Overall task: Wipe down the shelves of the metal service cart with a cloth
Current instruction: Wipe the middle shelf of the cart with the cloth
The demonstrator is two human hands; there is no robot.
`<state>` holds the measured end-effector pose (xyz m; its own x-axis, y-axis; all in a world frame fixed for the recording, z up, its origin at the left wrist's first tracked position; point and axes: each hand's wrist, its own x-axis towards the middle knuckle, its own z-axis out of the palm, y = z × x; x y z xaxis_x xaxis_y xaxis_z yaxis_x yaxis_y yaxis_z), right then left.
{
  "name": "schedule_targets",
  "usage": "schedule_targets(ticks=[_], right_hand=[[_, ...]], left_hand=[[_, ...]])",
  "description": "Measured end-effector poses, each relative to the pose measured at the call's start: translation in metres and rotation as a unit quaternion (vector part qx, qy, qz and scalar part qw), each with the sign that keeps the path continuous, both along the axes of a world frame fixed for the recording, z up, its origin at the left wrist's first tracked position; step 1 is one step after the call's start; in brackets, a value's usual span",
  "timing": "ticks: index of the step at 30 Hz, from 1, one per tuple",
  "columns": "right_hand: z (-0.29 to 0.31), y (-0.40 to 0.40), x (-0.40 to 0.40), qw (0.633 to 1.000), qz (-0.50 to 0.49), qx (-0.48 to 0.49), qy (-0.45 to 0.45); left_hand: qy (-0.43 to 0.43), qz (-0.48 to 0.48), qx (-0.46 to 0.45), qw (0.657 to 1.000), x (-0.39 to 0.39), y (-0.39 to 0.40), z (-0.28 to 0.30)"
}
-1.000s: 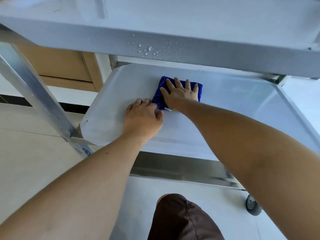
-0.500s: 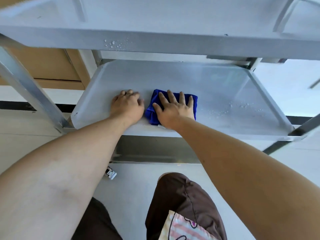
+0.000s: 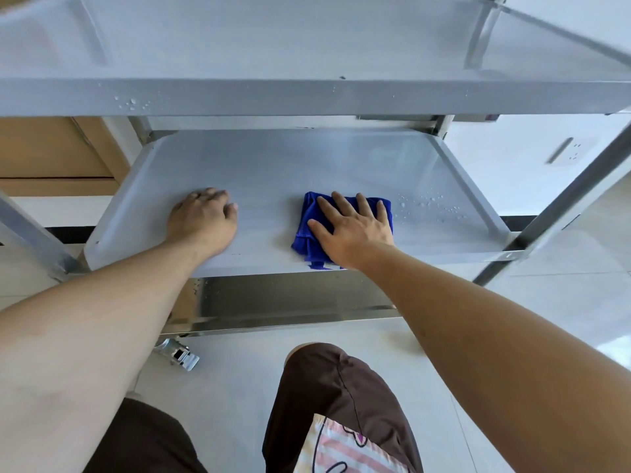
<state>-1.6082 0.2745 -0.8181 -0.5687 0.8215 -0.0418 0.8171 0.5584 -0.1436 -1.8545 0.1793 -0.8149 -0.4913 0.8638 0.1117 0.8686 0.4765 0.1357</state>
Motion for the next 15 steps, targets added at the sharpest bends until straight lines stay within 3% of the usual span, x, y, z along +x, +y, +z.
schedule_targets(ticks=[4,9,15], right_hand=[[-0.002,0.001,-0.002,1.000,0.000,0.004,0.000],[-0.003,0.011,-0.004,1.000,-0.003,0.010,0.002],[-0.010,0.040,-0.010,0.999,-0.012,0.029,-0.005]], left_hand=[[0.036,0.025,-0.004,0.999,0.016,0.013,0.011],[-0.009,-0.047,0.025,0.999,0.078,0.052,0.015],[-0.009,-0.048,0.098,0.994,0.098,0.065,-0.009]])
